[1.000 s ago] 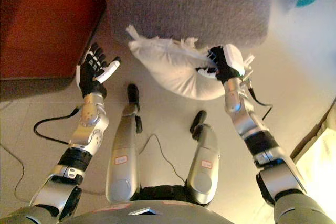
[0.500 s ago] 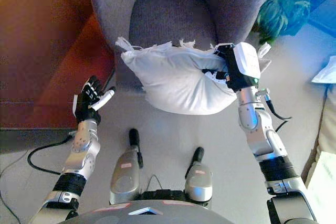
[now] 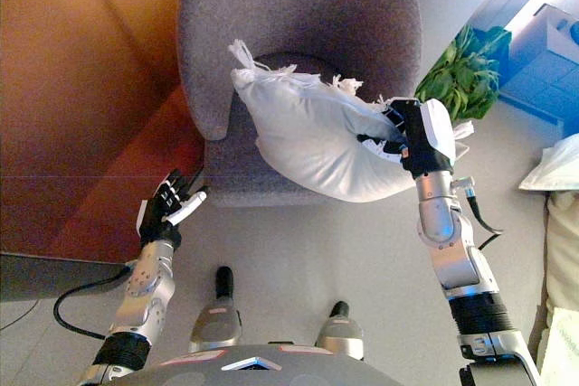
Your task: Pick up the pillow and put it on the sofa.
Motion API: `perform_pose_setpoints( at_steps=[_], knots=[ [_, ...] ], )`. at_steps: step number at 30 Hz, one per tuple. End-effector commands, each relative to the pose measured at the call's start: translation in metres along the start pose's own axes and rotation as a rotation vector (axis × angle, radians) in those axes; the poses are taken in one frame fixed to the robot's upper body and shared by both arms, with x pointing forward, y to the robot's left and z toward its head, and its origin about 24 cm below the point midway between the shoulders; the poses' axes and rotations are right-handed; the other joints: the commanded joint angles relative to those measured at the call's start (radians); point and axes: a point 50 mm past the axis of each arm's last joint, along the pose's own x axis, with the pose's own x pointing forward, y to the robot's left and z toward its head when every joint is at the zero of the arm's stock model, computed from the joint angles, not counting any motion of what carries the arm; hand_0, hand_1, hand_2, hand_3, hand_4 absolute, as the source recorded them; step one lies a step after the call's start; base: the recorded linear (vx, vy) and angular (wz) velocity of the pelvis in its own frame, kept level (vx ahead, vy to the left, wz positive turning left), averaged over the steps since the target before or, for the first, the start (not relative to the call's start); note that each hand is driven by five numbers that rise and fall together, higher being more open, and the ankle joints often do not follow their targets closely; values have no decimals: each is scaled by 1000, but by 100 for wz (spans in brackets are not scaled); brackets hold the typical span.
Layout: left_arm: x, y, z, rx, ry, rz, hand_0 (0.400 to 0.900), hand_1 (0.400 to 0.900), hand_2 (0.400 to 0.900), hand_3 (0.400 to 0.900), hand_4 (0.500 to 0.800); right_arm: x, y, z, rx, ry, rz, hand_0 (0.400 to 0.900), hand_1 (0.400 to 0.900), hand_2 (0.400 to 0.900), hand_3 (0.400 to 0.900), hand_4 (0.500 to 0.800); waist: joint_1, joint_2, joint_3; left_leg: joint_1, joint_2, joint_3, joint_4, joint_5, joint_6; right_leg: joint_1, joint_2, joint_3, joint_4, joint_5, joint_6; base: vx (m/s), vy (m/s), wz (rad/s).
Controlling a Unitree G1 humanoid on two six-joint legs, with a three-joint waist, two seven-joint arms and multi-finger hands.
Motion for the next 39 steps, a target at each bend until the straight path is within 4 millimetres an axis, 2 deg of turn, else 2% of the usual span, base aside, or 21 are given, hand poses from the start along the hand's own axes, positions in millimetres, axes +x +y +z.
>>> perform_pose_setpoints(
  at_steps=[1, 3, 4, 5, 7, 8, 9, 11, 12, 14, 15, 16, 18, 22, 26, 30, 31, 32, 35, 39],
  knots=[
    [11, -14, 36, 8, -171, -89, 900, 900, 900, 900, 800, 52, -76, 50, 100, -285, -343, 400, 400, 400, 400, 500, 56, -5, -92, 50, 74, -9, 21, -94, -38, -74, -92, -1, -8, 177, 44, 52, -34, 19],
    [10, -15, 35, 9, -167, -100, 900, 900, 900, 900, 800, 61, -80, 46, 98, -259, -350, 400, 400, 400, 400, 500, 65, -8, -87, 41, 76, -15, 22, -92, -38, -76, -90, -7, -10, 176, 44, 29, -45, 17],
    [9, -20, 35, 3, -166, -138, 900, 900, 900, 900, 800, 82, -86, 36, 96, -184, -354, 400, 400, 400, 400, 500, 93, -18, -71, 21, 77, -28, 22, -84, -40, -83, -85, -13, -13, 173, 44, 17, -52, 15],
    [9, -20, 36, -2, -169, -136, 900, 900, 900, 900, 800, 84, -86, 37, 97, -190, -355, 400, 400, 400, 400, 500, 90, -15, -70, 19, 77, -28, 23, -84, -40, -85, -85, -12, -13, 174, 44, 1, -60, 17],
    [8, -26, 37, -12, -170, -178, 900, 900, 900, 900, 800, 109, -105, 29, 92, -107, -386, 400, 400, 400, 400, 500, 121, -23, -52, -8, 80, -44, 22, -74, -44, -98, -81, -16, -16, 175, 44, -4, -45, 13],
    [9, -26, 37, -13, -171, -177, 900, 900, 900, 900, 800, 110, -105, 30, 92, -109, -386, 400, 400, 400, 400, 500, 119, -22, -52, -9, 80, -44, 22, -74, -44, -98, -80, -16, -16, 175, 44, 3, -66, 19],
    [9, -30, 41, -14, -180, -223, 900, 900, 900, 900, 800, 131, -133, 24, 53, -15, -426, 400, 400, 400, 400, 500, 154, -23, -35, -31, 84, -57, 18, -66, -51, -106, -72, -21, -23, 172, 44, 10, -49, 18],
    [11, -32, 46, -9, -191, -257, 900, 900, 900, 900, 800, 144, -162, 19, 30, 88, -457, 400, 400, 400, 400, 500, 182, -21, -23, -56, 82, -74, 15, -54, -54, -119, -71, -28, -27, 172, 44, 15, -59, 28],
    [12, -36, 49, -13, -200, -281, 900, 900, 900, 900, 800, 146, -173, 15, 31, 142, -485, 900, 900, 900, 900, 800, 195, -15, -17, -67, 80, -81, 14, -47, -56, -122, -70, -35, -30, 174, 44, 19, -56, 31],
    [15, -41, 54, 4, -213, -316, 900, 900, 900, 900, 800, 144, -194, 8, 23, 222, -514, 900, 900, 900, 900, 800, 213, -5, -11, -82, 80, -95, 11, -40, -58, -127, -69, -45, -31, 172, 44, 35, -36, 22],
    [16, -42, 54, 2, -214, -316, 900, 900, 900, 900, 800, 145, -195, 9, 22, 219, -515, 900, 900, 900, 900, 800, 211, -3, -10, -84, 80, -96, 12, -40, -57, -128, -69, -46, -31, 172, 44, 71, -19, 24],
    [15, -46, 58, 6, -223, -345, 900, 900, 900, 900, 800, 140, -213, 9, 27, 236, -589, 900, 900, 900, 900, 800, 229, 8, -10, -92, 74, -113, 12, -38, -57, -123, -67, -57, -32, 167, 44, 75, -15, 23],
    [16, -47, 56, 24, -215, -344, 900, 900, 900, 900, 800, 141, -216, 16, 5, 201, -604, 900, 900, 900, 900, 800, 232, 14, -14, -95, 71, -125, 12, -39, -56, -118, -67, -66, -32, 162, 44, 86, -6, 21],
    [17, -45, 49, 40, -187, -318, 900, 900, 900, 900, 800, 146, -205, 30, 17, 105, -600, 900, 900, 900, 900, 800, 218, 20, -23, -78, 61, -129, 20, -54, -48, -96, -70, -65, -30, 153, 44, 71, 20, 1],
    [17, -44, 42, 59, -159, -300, 900, 900, 900, 900, 800, 145, -190, 38, 160, 17, -615, 900, 900, 900, 900, 800, 190, 24, -40, -46, 55, -121, 36, -84, -39, -74, -78, -50, -25, 147, 44, 51, 37, -13],
    [18, -41, 42, 66, -155, -282, 900, 900, 900, 900, 800, 137, -147, 45, 268, -92, -530, 900, 900, 900, 900, 800, 143, 29, -60, -12, 54, -96, 55, -107, -30, -63, -88, -19, -16, 144, 44, 26, 54, -30],
    [18, -41, 41, 69, -153, -283, 900, 900, 900, 900, 800, 135, -146, 43, 269, -88, -530, 900, 900, 900, 900, 800, 145, 27, -61, -10, 55, -95, 55, -108, -30, -62, -88, -19, -15, 143, 44, 23, 41, -37],
    [17, -36, 39, 71, -147, -258, 900, 900, 900, 900, 800, 123, -118, 38, 338, -110, -471, 900, 900, 900, 900, 800, 121, 32, -70, 11, 57, -80, 61, -120, -28, -55, -90, -5, -11, 138, 44, 11, 45, -36],
    [17, -27, 39, 74, -147, -220, 900, 900, 900, 900, 800, 91, -81, 23, 433, -103, -390, 900, 900, 900, 900, 800, 83, 44, -81, 40, 65, -56, 67, -133, -27, -48, -92, 13, -4, 129, 44, 4, 32, -37],
    [16, -19, 37, 68, -140, -173, 900, 900, 900, 900, 800, 47, -49, 1, 496, -40, -308, 900, 900, 900, 900, 800, 28, 62, -96, 79, 72, -23, 77, -149, -25, -39, -96, 40, 0, 119, 44, -9, 21, -31]
  ],
)
